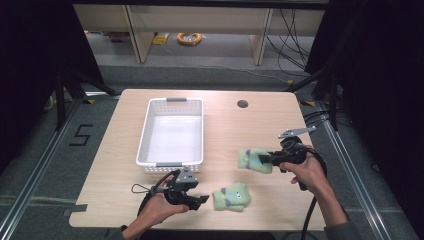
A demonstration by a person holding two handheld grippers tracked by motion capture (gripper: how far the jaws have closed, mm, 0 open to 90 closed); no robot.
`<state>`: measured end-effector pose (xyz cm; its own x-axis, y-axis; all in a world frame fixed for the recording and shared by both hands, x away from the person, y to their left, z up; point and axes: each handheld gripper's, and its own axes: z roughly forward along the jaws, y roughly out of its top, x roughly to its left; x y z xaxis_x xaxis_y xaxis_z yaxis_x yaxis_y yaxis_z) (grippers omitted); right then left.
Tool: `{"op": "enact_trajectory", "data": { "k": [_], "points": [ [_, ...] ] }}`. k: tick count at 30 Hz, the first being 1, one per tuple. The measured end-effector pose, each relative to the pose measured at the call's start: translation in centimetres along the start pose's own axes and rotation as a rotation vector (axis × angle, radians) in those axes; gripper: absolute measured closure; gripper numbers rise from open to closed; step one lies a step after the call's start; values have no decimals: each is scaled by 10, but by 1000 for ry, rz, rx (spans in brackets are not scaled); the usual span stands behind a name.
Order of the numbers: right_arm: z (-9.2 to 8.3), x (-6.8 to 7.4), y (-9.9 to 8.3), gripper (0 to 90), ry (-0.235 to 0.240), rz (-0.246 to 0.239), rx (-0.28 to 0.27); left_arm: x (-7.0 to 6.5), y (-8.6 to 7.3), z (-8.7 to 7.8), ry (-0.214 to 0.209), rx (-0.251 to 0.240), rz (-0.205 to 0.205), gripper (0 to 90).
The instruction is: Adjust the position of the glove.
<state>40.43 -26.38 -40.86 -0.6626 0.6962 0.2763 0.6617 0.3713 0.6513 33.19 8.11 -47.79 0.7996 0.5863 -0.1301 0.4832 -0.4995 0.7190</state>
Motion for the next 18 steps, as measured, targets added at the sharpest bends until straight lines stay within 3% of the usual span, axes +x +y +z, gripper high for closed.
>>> {"op": "enact_trajectory", "data": {
  "k": [1, 2, 3, 4, 5, 6, 7, 8, 11, 13, 15, 17, 18],
  "points": [
    [4, 6, 0, 776, 21, -40, 0, 0, 0, 0, 5, -6, -18, 375],
    [4, 6, 0, 776, 21, -40, 0, 1, 0, -1, 10, -5, 0, 375],
    [7, 12, -2, 776, 43, -51, 6, 1, -1, -1, 11, -7, -22, 374],
    [7, 12, -2, 776, 43, -51, 6, 2, -1, -2, 12, -5, -6, 374],
    [10, 14, -3, 776, 73, -54, -6, 2, -1, -2, 14, -5, -9, 373],
    [11, 19, -4, 776, 78, -39, 5, 2, -2, -2, 13, -5, -12, 372],
    [12, 21, -5, 776, 89, -53, 6, 3, -2, -2, 10, -6, -9, 370],
    [15, 27, -7, 776, 102, -58, 10, 3, -2, -2, 11, -8, -27, 359],
    [16, 33, -9, 775, 108, -72, 11, 4, -2, -3, 19, -9, -16, 353],
    [19, 37, -12, 775, 128, -95, 22, 3, -3, -3, 24, -11, -37, 346],
    [21, 42, -15, 775, 137, -103, 35, 3, -4, -4, 22, -6, -36, 332],
    [23, 48, -20, 774, 167, -83, 50, 4, -4, -4, 20, -6, -26, 308],
    [25, 49, -21, 774, 170, -99, 52, 3, -4, -4, 18, -11, -42, 295]
  ]
}}
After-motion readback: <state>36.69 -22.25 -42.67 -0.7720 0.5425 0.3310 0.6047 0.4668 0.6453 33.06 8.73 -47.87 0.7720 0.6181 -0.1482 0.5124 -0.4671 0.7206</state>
